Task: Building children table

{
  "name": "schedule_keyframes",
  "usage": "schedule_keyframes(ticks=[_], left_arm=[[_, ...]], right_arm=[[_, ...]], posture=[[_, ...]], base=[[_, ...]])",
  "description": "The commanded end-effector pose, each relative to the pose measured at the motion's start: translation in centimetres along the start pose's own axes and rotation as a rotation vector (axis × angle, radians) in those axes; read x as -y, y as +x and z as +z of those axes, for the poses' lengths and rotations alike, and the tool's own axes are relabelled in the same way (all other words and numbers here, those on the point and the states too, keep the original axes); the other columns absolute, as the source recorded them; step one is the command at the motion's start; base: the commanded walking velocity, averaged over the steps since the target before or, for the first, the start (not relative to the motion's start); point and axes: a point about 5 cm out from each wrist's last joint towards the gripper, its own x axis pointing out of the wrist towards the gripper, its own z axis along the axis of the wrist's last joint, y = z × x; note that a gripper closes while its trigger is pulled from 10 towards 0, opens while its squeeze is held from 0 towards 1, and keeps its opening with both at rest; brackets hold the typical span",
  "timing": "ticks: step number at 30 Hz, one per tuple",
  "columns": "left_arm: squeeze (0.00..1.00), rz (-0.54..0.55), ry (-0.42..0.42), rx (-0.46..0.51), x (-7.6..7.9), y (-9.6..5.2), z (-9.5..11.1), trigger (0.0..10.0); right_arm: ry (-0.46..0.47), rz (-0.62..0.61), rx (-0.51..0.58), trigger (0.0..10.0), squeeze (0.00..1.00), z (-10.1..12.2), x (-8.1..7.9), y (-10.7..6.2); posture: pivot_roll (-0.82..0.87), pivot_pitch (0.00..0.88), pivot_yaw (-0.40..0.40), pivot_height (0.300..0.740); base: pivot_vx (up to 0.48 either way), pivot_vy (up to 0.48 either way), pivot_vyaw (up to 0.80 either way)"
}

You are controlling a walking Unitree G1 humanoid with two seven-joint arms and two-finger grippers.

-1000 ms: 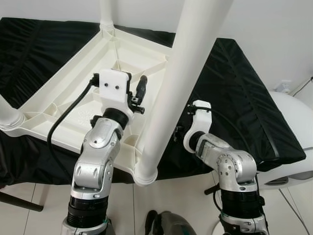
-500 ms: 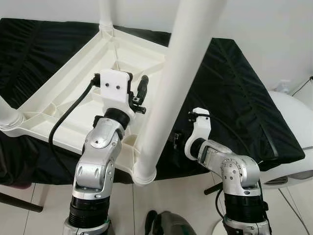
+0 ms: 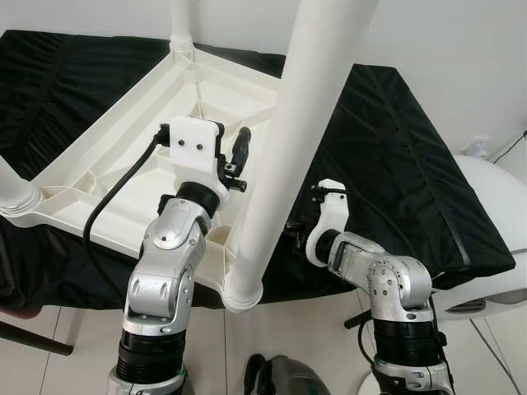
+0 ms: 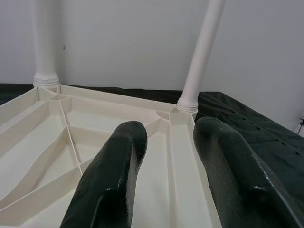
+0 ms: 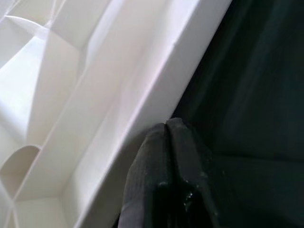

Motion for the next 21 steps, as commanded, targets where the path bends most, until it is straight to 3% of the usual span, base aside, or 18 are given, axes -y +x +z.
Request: schedule_keyframes(ticks=[1,4,5,10,11,12,21], left_arm=[[0.0,0.033,-0.028,-0.003,0.3,-0.1,0.0,10.0],[0.0,0.033,-0.029,-0.002,0.3,-0.1,0.0,10.0],[0.0,0.033,-0.027,-0.002,0.3,-0.1,0.0,10.0],[0.0,0.039,-0.025,-0.002,0.1,-0.1,0.1,10.0],[0.0,0.039,-0.026,-0.002,0.1,-0.1,0.1,10.0],[0.0,0.04,-0.025,-0.002,0.1,-0.1,0.2,10.0],[0.0,0.044,-0.032,0.0,0.1,-0.1,0.2,10.0]], right_arm=[[0.007,-0.041,-0.001,4.7,0.0,0.0,0.8,0.0],[0.006,-0.046,-0.002,4.7,0.0,0.0,0.9,0.1],[0.007,-0.057,-0.002,10.0,0.0,0.1,1.0,0.2],[0.008,-0.145,0.006,10.0,0.0,0.2,2.4,0.8],[-0.026,-0.177,0.044,10.0,0.0,0.5,2.6,0.8],[-0.027,-0.173,0.055,10.0,1.0,0.7,2.6,0.9],[-0.014,-0.074,0.109,10.0,1.0,1.9,1.4,0.5]], posture=[[0.1,0.085,-0.127,0.74],[0.1,0.085,-0.127,0.74],[0.1,0.085,-0.124,0.74],[0.1,0.091,-0.121,0.74],[0.1,0.092,-0.12,0.74],[0.1,0.092,-0.122,0.74],[0.1,0.096,-0.126,0.74]], base=[[0.0,0.0,0.0],[0.0,0.0,0.0],[0.0,0.0,0.0],[0.0,0.0,0.0],[0.0,0.0,0.0],[0.0,0.0,0.0],[0.0,0.0,0.0]])
